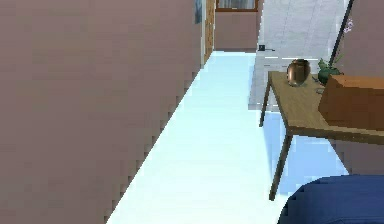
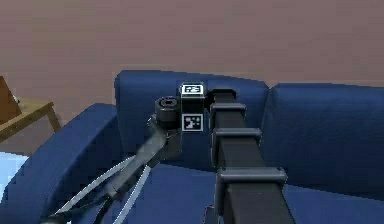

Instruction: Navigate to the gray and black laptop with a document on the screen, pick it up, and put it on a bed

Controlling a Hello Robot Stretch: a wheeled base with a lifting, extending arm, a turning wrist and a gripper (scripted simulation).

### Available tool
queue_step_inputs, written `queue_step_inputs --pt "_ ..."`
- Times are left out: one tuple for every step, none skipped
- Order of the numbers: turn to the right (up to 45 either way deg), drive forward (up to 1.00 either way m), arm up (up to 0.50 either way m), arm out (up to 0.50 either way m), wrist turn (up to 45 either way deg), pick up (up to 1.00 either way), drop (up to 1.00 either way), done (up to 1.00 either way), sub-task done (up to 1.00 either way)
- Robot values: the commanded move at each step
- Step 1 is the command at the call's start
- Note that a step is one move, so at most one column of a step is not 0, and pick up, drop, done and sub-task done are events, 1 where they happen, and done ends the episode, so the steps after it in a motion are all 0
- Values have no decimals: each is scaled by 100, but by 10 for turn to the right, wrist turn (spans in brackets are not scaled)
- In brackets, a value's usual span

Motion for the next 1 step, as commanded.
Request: queue_step_inputs --pt "0 0 0 -16 0 0 0 0 0"
